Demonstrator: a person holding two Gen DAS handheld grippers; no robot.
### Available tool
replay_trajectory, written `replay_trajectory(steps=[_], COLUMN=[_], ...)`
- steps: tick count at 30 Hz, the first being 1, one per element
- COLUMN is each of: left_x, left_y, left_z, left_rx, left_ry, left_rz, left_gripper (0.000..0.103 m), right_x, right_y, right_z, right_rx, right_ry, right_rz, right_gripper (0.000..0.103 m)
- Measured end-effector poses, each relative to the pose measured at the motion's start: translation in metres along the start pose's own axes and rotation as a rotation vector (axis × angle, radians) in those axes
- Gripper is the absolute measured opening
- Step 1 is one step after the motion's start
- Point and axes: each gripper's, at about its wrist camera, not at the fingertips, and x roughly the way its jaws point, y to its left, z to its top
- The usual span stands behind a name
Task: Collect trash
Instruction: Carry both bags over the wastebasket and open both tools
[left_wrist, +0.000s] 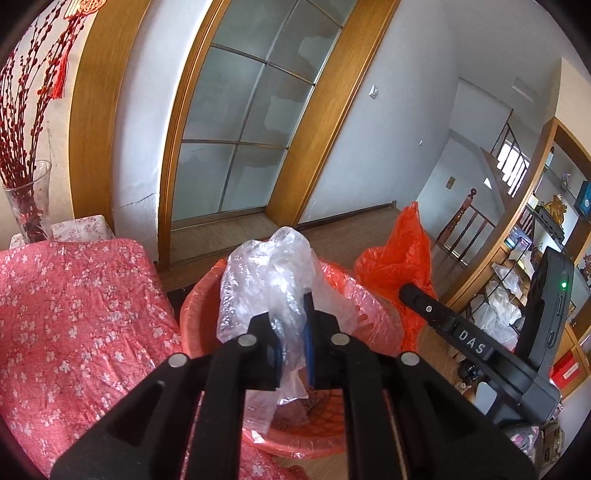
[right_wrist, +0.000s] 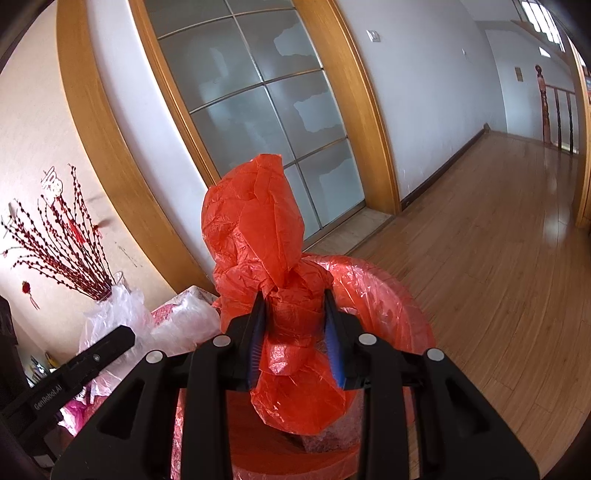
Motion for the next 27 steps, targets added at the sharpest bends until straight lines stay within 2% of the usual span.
replay_trajectory(steps=[3,6,11,12,15,18,22,27], left_x=[0.003,0.005,-0.003,-0.006,-0.022,-0.045,-0.078,-0.132], left_y=[0.004,0.010,0.021,0.023,0.030,0.042,0.061,0.101], left_z=[-0.004,-0.007,-0.013,-0.014,-0.018,-0.025,-0.039,-0.054], left_rx=[-0.007,-0.019,-0.033,-0.030,-0.014,-0.009,0.010,-0.027], left_ry=[0.009,0.018,0.020,0.017,0.000,-0.027,-0.057,-0.113], left_rz=[0.011,0.012,0.048,0.063,0.123,0.175,0.285,0.423], left_gripper=[0.029,0.031,0.034,0.036,0.039,0.043,0.044,0.048], right_x=[0.001,0.000,-0.004,-0.005,-0.010,-0.013,-0.011,-0.003], right_y=[-0.002,-0.005,-0.004,-0.002,0.009,0.022,0.049,0.098], right_z=[-0.002,-0.004,-0.008,-0.007,-0.010,-0.014,-0.024,-0.041], right_rx=[0.009,0.004,-0.020,-0.031,-0.085,-0.148,-0.212,-0.315], right_ry=[0.009,0.013,0.009,0.005,-0.017,-0.035,-0.021,0.016], right_rz=[-0.002,-0.010,-0.041,-0.049,-0.079,-0.074,-0.010,0.082], right_gripper=[0.042,0.047,0.048,0.053,0.064,0.065,0.065,0.065])
